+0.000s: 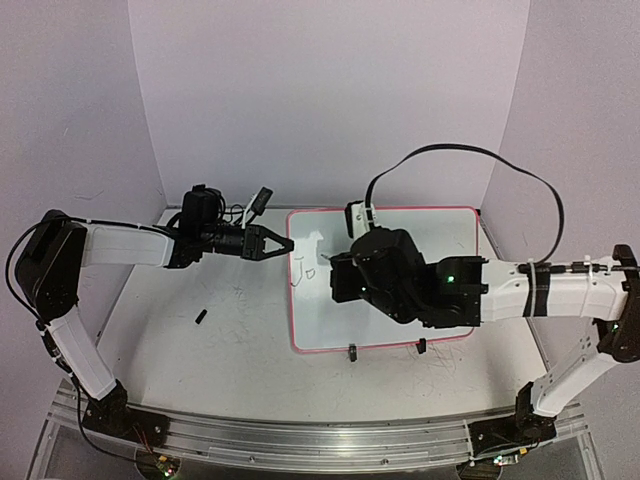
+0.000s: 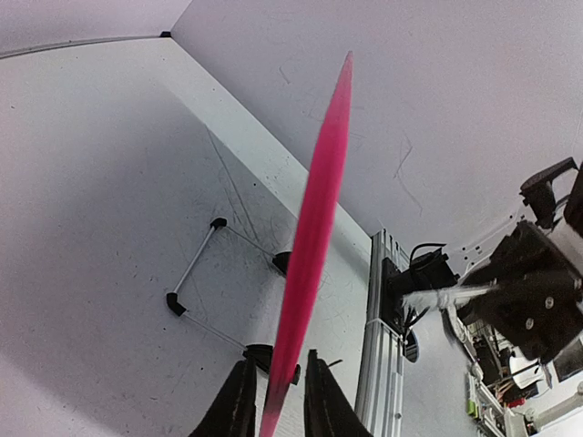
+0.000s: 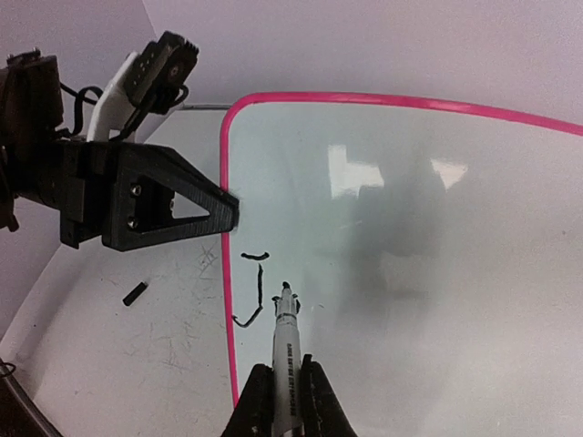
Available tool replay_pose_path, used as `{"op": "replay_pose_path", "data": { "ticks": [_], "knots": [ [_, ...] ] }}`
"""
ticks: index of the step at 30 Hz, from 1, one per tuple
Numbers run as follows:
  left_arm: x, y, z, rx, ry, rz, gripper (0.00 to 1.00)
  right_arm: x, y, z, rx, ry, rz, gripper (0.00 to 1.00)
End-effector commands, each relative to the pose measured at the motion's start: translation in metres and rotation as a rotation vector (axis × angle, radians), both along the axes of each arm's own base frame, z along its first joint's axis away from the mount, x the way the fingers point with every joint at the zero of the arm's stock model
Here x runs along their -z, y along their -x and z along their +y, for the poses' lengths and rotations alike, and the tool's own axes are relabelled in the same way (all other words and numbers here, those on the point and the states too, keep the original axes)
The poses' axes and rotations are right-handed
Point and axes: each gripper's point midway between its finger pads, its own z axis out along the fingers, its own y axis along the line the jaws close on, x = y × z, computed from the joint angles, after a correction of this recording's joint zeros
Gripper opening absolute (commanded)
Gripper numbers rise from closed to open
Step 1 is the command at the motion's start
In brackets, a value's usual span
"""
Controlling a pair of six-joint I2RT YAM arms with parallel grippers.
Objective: Write a sentence on the whiteboard
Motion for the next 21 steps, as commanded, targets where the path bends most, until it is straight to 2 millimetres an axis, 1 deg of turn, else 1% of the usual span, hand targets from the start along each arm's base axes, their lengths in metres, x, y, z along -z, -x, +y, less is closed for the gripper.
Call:
{"op": "replay_pose_path", "data": {
  "ticks": [1,4,6,8,12,19,21],
  "knots": [
    [-0.025,0.006,-0.001,0.007,0.039,0.007,0.35,-0.007,-0.002,-0.017,0.034,-0.039,-0.008,0.0],
    [-0.026,0.003,-0.001,-0.004,0.043,0.036,0.47,-0.007,-0.002,-0.014,0.023,-0.028,-0.018,0.0],
    [-0.024,0.002,-0.003,0.004,0.044,0.06,0.5,-0.005,-0.003,-0.012,0.016,-0.016,-0.022,0.0],
    [-0.02,0.0,-0.004,0.006,0.041,0.077,0.5,-0.003,-0.003,-0.008,0.002,-0.012,-0.022,0.0],
    [-0.017,-0.001,-0.008,0.029,0.043,0.086,0.45,-0.001,-0.002,-0.003,-0.022,-0.007,-0.026,0.0],
    [-0.014,-0.012,-0.015,0.045,0.045,0.085,0.29,0.007,-0.001,0.006,-0.057,0.018,-0.02,0.0],
    [-0.017,-0.013,-0.015,0.044,0.046,0.066,0.25,0.009,-0.002,0.007,-0.058,0.022,-0.018,0.0]
  ]
}}
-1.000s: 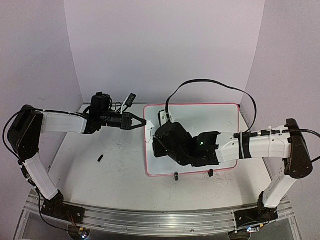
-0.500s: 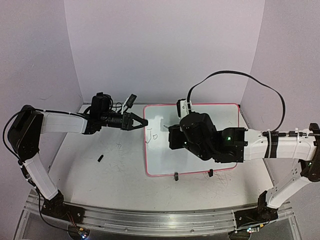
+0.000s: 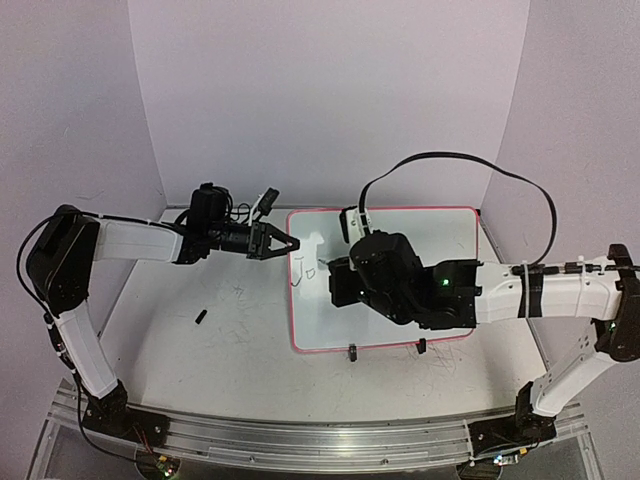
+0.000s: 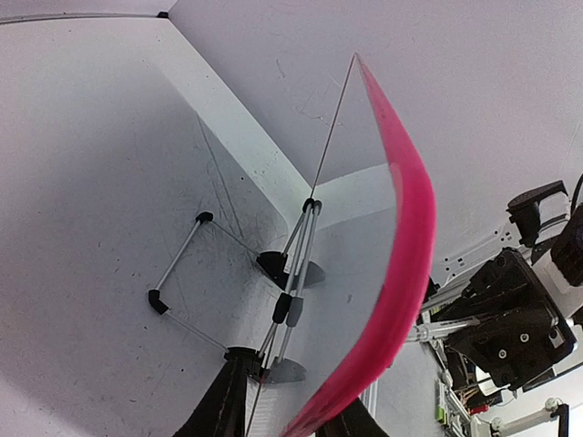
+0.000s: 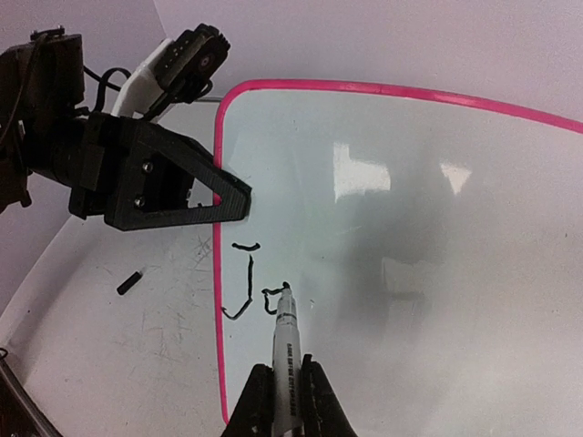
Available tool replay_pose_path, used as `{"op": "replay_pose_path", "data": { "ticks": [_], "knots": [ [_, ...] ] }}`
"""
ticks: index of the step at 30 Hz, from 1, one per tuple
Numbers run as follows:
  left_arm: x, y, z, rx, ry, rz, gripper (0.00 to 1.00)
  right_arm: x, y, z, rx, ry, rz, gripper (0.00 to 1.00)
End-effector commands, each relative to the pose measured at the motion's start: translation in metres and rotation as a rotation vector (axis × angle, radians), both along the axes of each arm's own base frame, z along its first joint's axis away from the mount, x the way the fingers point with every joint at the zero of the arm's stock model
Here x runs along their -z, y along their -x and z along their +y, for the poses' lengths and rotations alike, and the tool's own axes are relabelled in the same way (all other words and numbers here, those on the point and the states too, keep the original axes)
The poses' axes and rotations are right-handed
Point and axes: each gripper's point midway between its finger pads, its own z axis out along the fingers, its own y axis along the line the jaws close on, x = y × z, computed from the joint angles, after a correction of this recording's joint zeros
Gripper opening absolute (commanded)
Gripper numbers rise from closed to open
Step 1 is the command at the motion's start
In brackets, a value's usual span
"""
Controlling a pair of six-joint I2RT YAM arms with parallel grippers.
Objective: Write a sentence on the whiteboard
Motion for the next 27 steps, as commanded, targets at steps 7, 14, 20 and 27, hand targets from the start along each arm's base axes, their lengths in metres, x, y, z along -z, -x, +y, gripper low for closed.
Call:
{"op": "replay_pose_path", "data": {
  "ticks": [7,14,20,27],
  "knots": [
    [-0.023,-0.004,-0.004,0.03,0.033,-0.089,0.17,0.004,-0.002,0.012,-0.02,0.013,0.003,0.0],
    [-0.019,-0.001,-0.001,0.023,0.021,-0.115,0.07,0.008,0.003,0.016,-0.041,0.032,0.009,0.0],
    [-0.013,-0.001,0.0,0.019,0.013,-0.103,0.02,0.009,0.004,0.016,-0.03,0.034,0.014,0.0],
    [-0.012,0.0,0.001,0.011,0.009,-0.102,0.0,0.011,0.006,0.019,-0.033,0.044,0.022,0.0]
  ]
}}
